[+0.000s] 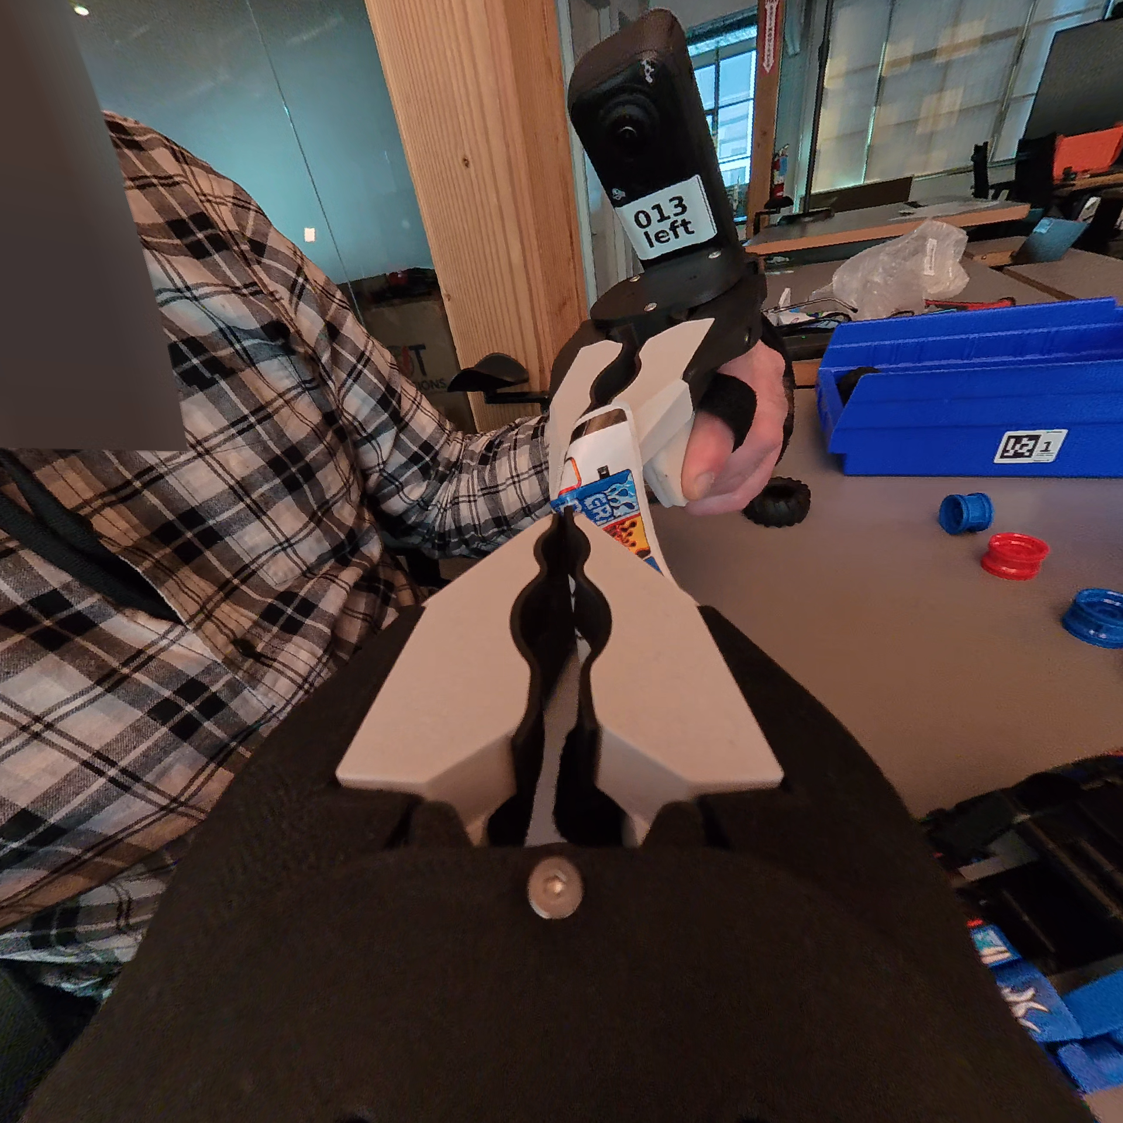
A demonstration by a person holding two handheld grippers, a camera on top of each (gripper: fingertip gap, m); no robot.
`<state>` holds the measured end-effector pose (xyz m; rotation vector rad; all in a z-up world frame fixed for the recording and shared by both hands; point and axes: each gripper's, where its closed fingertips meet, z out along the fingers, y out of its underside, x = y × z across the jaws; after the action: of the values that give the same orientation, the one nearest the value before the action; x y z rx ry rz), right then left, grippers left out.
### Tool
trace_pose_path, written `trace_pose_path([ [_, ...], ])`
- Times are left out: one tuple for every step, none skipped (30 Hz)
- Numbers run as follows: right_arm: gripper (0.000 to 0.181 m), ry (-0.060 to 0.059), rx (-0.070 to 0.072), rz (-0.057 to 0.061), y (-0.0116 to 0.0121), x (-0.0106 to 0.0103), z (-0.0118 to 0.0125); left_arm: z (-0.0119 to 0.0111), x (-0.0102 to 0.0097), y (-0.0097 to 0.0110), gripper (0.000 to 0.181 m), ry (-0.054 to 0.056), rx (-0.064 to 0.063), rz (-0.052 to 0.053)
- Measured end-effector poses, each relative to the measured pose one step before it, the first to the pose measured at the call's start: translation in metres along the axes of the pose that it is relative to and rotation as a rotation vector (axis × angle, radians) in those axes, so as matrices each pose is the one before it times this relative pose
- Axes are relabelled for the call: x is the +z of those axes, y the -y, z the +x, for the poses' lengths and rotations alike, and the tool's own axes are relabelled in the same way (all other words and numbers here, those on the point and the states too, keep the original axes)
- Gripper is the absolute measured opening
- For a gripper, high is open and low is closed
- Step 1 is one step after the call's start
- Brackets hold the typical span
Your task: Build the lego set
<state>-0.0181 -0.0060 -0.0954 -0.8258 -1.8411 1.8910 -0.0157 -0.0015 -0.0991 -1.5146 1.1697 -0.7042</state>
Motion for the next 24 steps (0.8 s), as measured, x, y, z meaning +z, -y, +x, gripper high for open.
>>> trace_pose_path([
  [0.000, -0.0025, 0.0036, -0.0009, -0.00067, 0.00022, 0.00114, -0.00012, -0.00007, -0.00121, 0.000, 0.0066, 0.0081, -0.0118],
  [0.000, -0.0112, 0.0025, -0.0054, -0.00137, -0.00019, 0.00265, -0.00216, 0.00023, -0.00314, 0.000, 0.0221, 0.0141, -0.0287],
  [0.000, -0.0016, 0.0072, 0.0013, -0.00031, -0.00052, 0.00061, -0.00080, -0.00029, -0.00086, 0.000, 0.0133, 0.0107, -0.0143],
  [0.000, 0.0071, 0.0082, 0.0052, 0.00048, 0.00031, -0.00067, 0.00111, -0.00050, 0.00072, 0.000, 0.0004, 0.0080, -0.0046],
  [0.000, 0.0013, 0.0052, 0.0022, -0.00003, 0.00055, 0.00091, 0.00003, -0.00064, -0.00038, 0.000, 0.0070, 0.0074, -0.0099],
  [0.000, -0.0043, 0.0058, 0.0041, 0.00117, 0.00107, 0.00167, -0.00130, -0.00092, -0.00108, 0.000, 0.0119, 0.0066, -0.0121],
  [0.000, 0.0005, 0.0085, 0.0102, 0.00163, 0.00069, 0.00038, -0.00097, -0.00093, 0.00076, 0.000, 0.0046, 0.0000, 0.0027],
  [0.000, -0.0004, -0.0001, 0.0037, 0.00087, 0.00020, -0.00022, 0.00037, -0.00022, 0.00056, 0.000, -0.0079, -0.0064, 0.0060],
  [0.000, -0.0194, -0.0208, -0.0172, -0.00171, 0.00002, 0.00106, 0.00002, 0.00068, -0.00203, 0.000, -0.0013, -0.0013, -0.0081],
  [0.000, -0.0247, -0.0276, -0.0192, -0.00204, 0.00005, 0.00125, -0.00023, 0.00078, -0.00316, 0.000, 0.0026, -0.0021, -0.0132],
  [0.000, -0.0079, -0.0163, 0.0003, 0.00086, 0.00014, -0.00078, 0.00064, 0.00006, 0.00078, 0.000, -0.0056, -0.0084, 0.0139],
  [0.000, -0.0046, -0.0070, 0.0064, 0.00161, -0.00006, -0.00018, -0.00049, -0.00024, 0.00194, 0.000, -0.0009, -0.0077, 0.0188],
  [0.000, -0.0129, -0.0063, -0.0088, -0.00094, 0.00000, 0.00173, -0.00153, -0.00004, -0.00107, 0.000, 0.0082, -0.0014, -0.0056],
  [0.000, -0.0135, -0.0086, -0.0145, -0.00233, 0.00018, 0.00176, -0.00164, 0.00104, -0.00303, 0.000, 0.0061, 0.0011, -0.0191],
  [0.000, -0.0025, -0.0047, -0.0022, -0.00037, 0.00006, -0.00010, 0.00086, 0.00024, -0.00029, 0.000, -0.0042, -0.0043, 0.0015],
  [0.000, 0.0024, -0.0022, 0.0041, 0.00088, -0.00017, -0.00078, 0.00065, 0.00041, 0.00083, 0.000, -0.0078, -0.0076, 0.0123],
  [0.000, -0.0032, -0.0012, -0.0006, 0.00020, -0.00007, 0.00036, -0.00036, 0.00024, -0.00060, 0.000, -0.0006, -0.0038, 0.0017],
  [0.000, -0.0030, 0.0025, 0.0023, 0.00063, -0.00035, 0.00072, -0.00062, -0.00065, -0.00041, 0.000, 0.0033, 0.0008, 0.0005],
  [0.000, 0.0021, 0.0074, 0.0147, 0.00214, -0.00082, 0.00033, -0.00013, -0.00114, 0.00099, 0.000, 0.0012, 0.0023, 0.0044],
  [0.000, 0.0034, 0.0133, 0.0195, 0.00279, -0.00197, 0.00082, -0.00051, -0.00014, -0.00077, 0.000, 0.0063, 0.0068, -0.0077],
  [0.000, -0.0021, 0.0144, 0.0204, 0.00308, -0.00326, 0.00170, -0.00132, -0.00008, -0.00262, 0.000, 0.0122, 0.0073, -0.0169],
  [0.000, -0.0083, 0.0095, 0.0155, 0.00244, -0.00309, 0.00229, -0.00051, 0.00003, -0.00064, 0.000, 0.0036, 0.0023, -0.0041],
  [0.000, -0.0053, 0.0021, 0.0055, 0.00106, -0.00166, 0.00124, 0.00079, 0.00059, -0.00012, 0.000, -0.0052, -0.0047, 0.0003],
  [0.000, -0.0038, -0.0040, -0.0008, 0.00048, -0.00126, 0.00068, 0.00015, 0.00080, -0.00212, 0.000, -0.0024, -0.0078, -0.0087],
])
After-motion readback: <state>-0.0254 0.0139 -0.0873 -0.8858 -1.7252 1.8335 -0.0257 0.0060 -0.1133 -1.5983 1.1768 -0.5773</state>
